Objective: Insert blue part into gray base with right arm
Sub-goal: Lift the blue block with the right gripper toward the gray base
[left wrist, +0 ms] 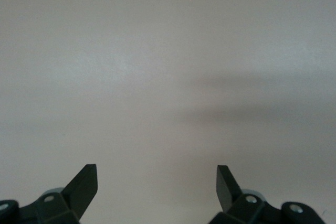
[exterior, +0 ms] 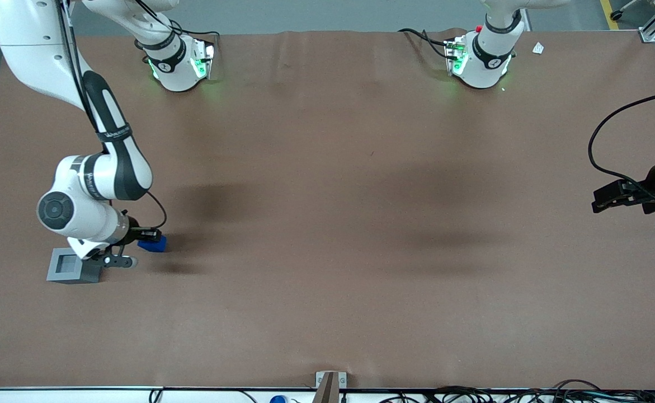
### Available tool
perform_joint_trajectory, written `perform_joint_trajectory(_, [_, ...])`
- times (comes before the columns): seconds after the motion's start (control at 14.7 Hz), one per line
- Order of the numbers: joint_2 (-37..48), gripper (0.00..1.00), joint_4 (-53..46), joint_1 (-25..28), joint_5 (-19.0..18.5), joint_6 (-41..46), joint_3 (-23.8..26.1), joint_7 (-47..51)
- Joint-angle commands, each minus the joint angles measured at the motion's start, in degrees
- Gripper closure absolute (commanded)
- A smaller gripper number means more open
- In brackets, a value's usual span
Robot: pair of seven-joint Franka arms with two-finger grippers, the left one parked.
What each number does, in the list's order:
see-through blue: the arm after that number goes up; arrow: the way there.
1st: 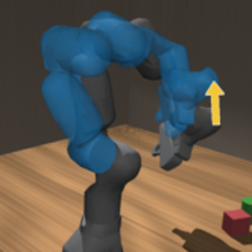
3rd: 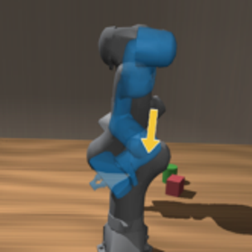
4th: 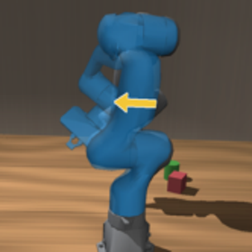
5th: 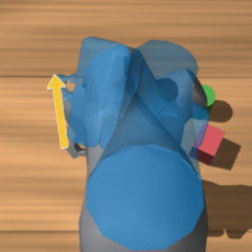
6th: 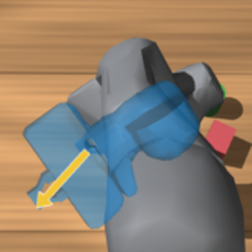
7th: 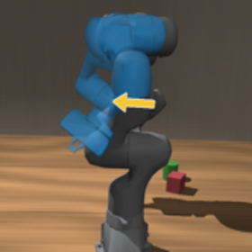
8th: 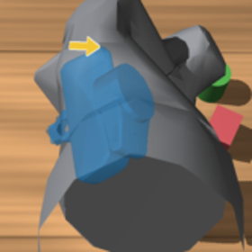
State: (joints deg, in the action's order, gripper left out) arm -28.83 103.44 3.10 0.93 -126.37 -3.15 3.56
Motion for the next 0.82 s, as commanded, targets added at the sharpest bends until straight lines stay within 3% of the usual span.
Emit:
perform_joint_trajectory(0.0, [0.7,0.97,-10.1,-2.7,0.2,12.4,0.5,-1.9])
perform_joint_trajectory(0.34, [0.5,0.97,-21.0,-6.6,-0.8,23.0,0.4,-5.7])
perform_joint_trajectory(0.75, [0.0,0.97,-24.1,-12.2,-0.4,22.6,0.4,-14.4])
